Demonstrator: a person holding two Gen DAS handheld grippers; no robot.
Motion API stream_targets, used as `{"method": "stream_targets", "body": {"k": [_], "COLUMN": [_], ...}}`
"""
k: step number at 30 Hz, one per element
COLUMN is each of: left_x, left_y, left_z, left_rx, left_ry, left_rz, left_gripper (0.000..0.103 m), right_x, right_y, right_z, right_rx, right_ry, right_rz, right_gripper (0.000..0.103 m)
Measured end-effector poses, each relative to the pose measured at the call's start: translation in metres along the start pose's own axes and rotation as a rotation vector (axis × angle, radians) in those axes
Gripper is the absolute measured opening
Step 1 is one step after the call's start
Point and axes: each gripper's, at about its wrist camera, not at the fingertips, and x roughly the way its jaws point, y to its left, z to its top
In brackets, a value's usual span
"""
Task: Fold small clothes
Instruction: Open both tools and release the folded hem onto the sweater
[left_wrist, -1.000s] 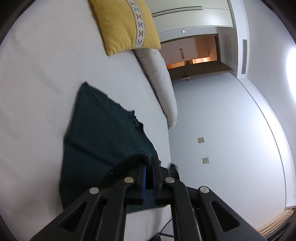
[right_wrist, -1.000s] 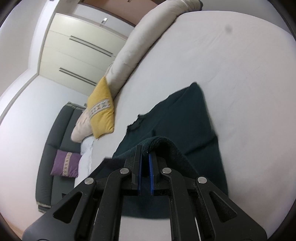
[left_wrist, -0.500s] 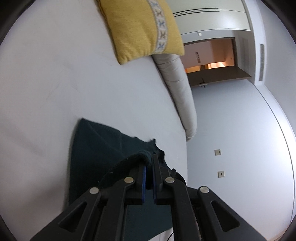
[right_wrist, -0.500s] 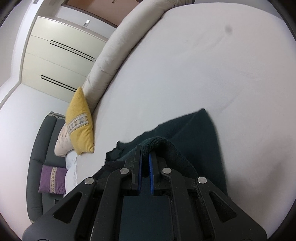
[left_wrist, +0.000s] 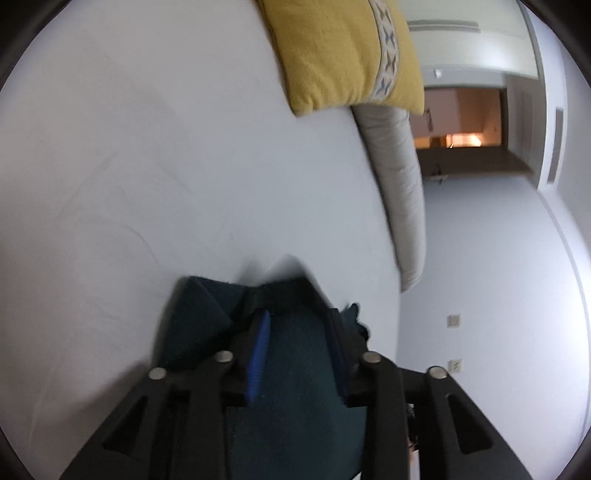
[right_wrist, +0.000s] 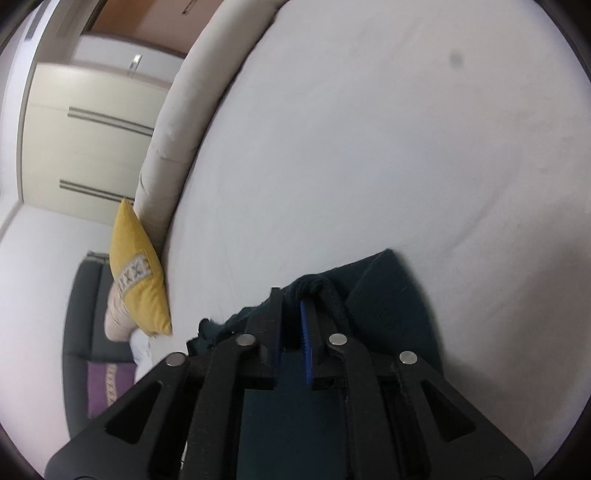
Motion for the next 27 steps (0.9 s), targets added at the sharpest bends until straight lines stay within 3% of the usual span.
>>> {"method": "stream_targets", "body": {"k": [4,7,13,18,23,27], "left_x": [-0.016,-0.032,-0.049,-0.037,-0.016,-0.011], "left_y": [-0.010,-0.022,-0.049,-0.051,-0.046,-0.024], "left_z": [-0.002,-0.010,-0.038,-0.066,-0.092,-0.092], "left_rx": [0.009,0.036,0.144,0.230,0.351,0.348], "left_ry": [-0.021,-0.042,-0.074,-0.062,-0.055,-0.060], "left_rz": [-0.018,-0.053,-0.057,0.019,0.156,0.167], "left_gripper": [0.056,0.057,0.057,0.057,0.057,0.045], "right_x": [-0.006,-0.020,-0.050,-0.045,-0.014,0.006], "right_y": [-0.003,-0.003,0.015,0.044,0.072,0.069], "right_z": [0.005,0.011,0.006,-0.022,-0.075,-0.091], "right_rx": [-0.019,-0.018,-0.092,-0.249,-0.449,-0.479], "right_ry": [-0.042,-0.085,-0.183,-0.103,0.060,0.129], "right_rz": [0.006,-0.010,-0.071,-0.082,-0.055,-0.071], "right_gripper": [0.020,0.036,0.042,0.042,0.042,0.040]}}
